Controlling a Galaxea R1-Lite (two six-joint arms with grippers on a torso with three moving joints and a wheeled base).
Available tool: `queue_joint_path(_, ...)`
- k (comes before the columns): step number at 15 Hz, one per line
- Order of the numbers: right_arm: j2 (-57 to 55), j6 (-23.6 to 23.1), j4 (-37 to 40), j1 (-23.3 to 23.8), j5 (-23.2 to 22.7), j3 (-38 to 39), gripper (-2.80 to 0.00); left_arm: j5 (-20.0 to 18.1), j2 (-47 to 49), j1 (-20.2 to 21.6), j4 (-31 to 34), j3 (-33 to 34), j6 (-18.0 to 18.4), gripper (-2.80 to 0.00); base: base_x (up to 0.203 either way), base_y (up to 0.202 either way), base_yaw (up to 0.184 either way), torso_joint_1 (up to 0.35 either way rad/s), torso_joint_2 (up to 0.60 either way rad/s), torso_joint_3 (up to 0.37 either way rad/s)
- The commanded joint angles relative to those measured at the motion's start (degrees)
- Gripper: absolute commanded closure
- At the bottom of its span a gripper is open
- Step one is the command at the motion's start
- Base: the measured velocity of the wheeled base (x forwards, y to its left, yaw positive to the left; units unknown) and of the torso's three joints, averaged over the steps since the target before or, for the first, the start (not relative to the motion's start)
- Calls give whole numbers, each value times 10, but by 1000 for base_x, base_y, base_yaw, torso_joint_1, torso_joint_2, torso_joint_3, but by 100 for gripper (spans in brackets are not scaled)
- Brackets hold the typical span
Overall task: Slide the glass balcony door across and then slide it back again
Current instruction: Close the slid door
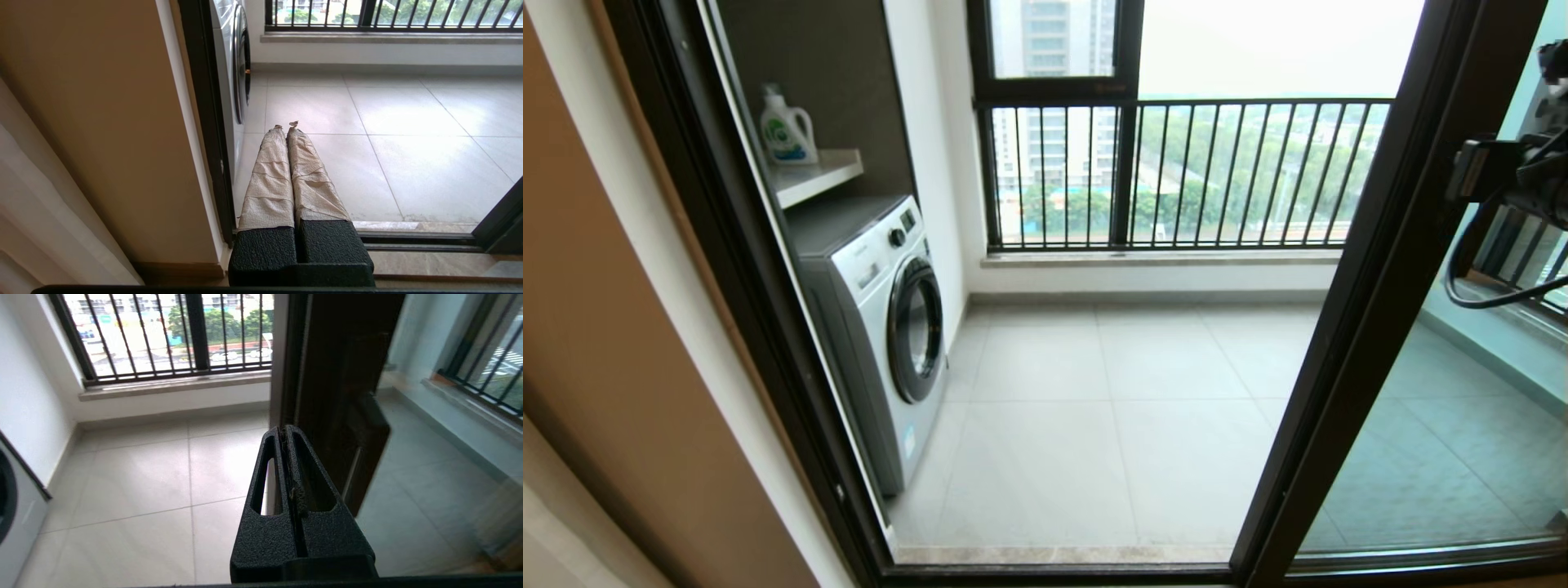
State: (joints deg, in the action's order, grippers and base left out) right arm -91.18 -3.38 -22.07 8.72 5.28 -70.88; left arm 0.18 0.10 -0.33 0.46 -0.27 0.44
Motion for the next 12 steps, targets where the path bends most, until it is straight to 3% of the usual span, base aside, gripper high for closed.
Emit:
queue_joint_path(1, 90, -21, -1, 46, -1, 48, 0, 0, 1, 0, 0, 0, 0, 0, 0, 0, 0, 0, 0, 0)
queue_joint_path(4, 112, -28, 0, 122, -7, 74, 0, 1, 1, 0, 0, 0, 0, 0, 0, 0, 0, 0, 0, 0)
queue_joint_path(8, 59, -28, -2, 200, -28, 76, 0, 0, 1, 0, 0, 0, 0, 0, 0, 0, 0, 0, 0, 0)
queue_joint_path(12, -14, -26, -15, 232, -88, 66, 0, 1, 1, 1, 0, 0, 0, 0, 0, 0, 0, 0, 0, 0)
